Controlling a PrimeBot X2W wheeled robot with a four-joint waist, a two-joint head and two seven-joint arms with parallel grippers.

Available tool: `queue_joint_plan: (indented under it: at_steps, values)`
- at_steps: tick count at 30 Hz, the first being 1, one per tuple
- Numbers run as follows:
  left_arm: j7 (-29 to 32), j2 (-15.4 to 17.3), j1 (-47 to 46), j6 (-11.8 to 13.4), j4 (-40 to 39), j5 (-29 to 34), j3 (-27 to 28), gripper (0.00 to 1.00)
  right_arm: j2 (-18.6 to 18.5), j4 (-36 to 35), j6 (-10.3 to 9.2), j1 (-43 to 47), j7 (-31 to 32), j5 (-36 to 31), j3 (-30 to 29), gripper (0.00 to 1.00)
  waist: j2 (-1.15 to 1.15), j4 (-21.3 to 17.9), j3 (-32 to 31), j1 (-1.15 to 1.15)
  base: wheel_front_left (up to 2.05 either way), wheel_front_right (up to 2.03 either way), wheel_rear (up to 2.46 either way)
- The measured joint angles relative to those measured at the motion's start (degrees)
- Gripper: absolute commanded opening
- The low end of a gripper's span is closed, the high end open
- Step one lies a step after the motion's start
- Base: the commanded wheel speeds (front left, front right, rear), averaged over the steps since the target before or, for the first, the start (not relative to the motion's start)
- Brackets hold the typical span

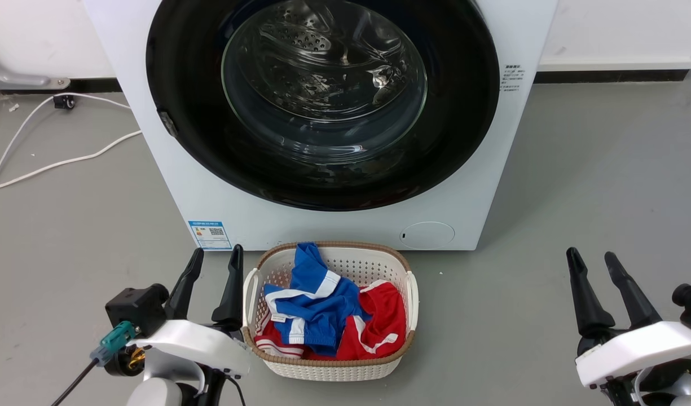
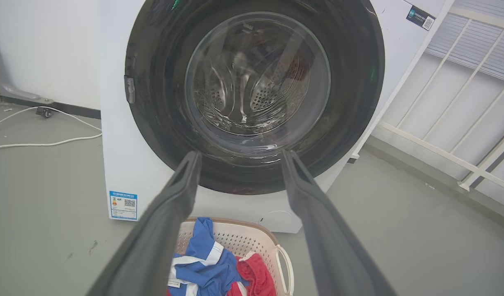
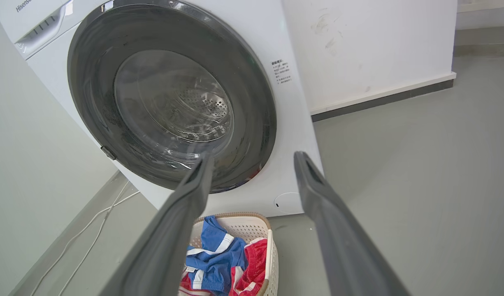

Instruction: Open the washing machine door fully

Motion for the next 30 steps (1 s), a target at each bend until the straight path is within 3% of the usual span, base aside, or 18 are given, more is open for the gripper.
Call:
queue_joint_plan:
  at_steps: [30]
  values:
    - [-3.8, 0.6, -0.8, 1.7, 1.9, 13.4, -0.7, 1.0, 0.5, -2.7, 0.01, 1.7, -0.2, -14.3, 0.7, 1.0, 0.0, -0.2, -0.4, 0.0, 0.0, 0.0, 0.0]
